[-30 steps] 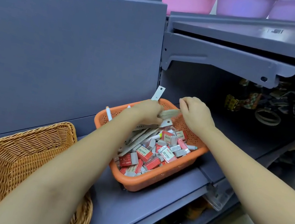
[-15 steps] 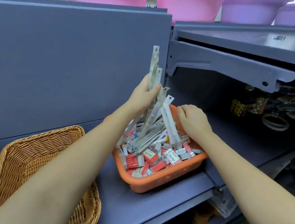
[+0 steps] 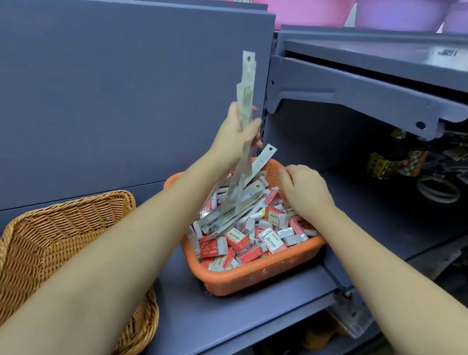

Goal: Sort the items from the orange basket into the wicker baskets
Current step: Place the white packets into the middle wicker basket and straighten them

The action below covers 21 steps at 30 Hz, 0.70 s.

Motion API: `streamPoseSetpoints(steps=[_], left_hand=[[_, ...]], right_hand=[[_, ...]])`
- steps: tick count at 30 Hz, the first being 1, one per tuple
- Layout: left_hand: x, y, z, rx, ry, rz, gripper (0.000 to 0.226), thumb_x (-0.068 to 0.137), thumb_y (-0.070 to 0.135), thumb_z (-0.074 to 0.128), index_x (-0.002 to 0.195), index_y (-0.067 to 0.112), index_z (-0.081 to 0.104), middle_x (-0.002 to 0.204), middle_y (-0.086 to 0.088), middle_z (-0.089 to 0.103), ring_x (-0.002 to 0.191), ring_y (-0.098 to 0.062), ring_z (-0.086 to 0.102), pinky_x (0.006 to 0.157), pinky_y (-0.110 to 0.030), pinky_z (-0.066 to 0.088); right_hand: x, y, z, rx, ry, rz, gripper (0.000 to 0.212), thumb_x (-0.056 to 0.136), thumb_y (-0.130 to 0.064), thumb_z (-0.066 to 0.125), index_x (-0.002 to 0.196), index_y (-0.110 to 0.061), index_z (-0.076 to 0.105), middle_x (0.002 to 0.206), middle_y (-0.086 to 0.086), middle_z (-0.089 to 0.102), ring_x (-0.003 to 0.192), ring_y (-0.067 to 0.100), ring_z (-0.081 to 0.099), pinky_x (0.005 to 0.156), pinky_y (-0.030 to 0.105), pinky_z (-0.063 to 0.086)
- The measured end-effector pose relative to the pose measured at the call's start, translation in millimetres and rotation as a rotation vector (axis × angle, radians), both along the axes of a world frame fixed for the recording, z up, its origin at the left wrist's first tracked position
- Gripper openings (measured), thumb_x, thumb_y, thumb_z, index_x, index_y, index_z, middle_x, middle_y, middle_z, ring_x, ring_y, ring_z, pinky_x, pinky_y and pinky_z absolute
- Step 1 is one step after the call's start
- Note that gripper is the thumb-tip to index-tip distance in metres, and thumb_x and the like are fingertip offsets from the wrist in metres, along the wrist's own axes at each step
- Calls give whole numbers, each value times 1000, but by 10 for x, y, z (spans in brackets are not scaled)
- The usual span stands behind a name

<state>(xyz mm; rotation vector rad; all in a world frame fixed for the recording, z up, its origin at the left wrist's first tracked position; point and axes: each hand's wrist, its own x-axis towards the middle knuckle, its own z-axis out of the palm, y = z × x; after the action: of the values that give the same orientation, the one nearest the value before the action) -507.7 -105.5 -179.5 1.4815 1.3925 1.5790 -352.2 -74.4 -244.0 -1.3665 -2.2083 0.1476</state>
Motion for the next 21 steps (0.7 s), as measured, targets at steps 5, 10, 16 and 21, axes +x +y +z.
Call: streamPoseSetpoints(steps=[5,10,16,21], left_hand=[[35,-56,273,209,29,147,23,96,21,52,116,15,42,76,5,50,65,-8,50,65,-19,47],[182,-234,-6,248,55,115,28,88,18,66,109,19,47,70,8,52,62,-1,50,66,-15,45],[201,-290,-522,-122,66,33,28,85,23,69,107,18,53,84,0,61,75,-9,59,66,-21,46],[150,-256,-440,-184,120,-36,24,96,29,53,81,10,56,64,2,54,59,-8,52,63,-22,46]], right_hand=[[13,-7,64,24,32,-4,36,101,-30,31,77,-15,52,79,1,52,74,17,50,65,28,31],[12,11,51,42,21,9,38,100,-30,31,81,-11,57,83,5,55,80,22,53,67,30,33],[10,17,40,26,-2,27,35,101,-29,32,81,-10,54,84,6,52,84,25,53,68,31,33],[0,43,63,29,-2,29,36,100,-27,32,81,-8,57,83,5,53,80,23,50,67,31,32]])
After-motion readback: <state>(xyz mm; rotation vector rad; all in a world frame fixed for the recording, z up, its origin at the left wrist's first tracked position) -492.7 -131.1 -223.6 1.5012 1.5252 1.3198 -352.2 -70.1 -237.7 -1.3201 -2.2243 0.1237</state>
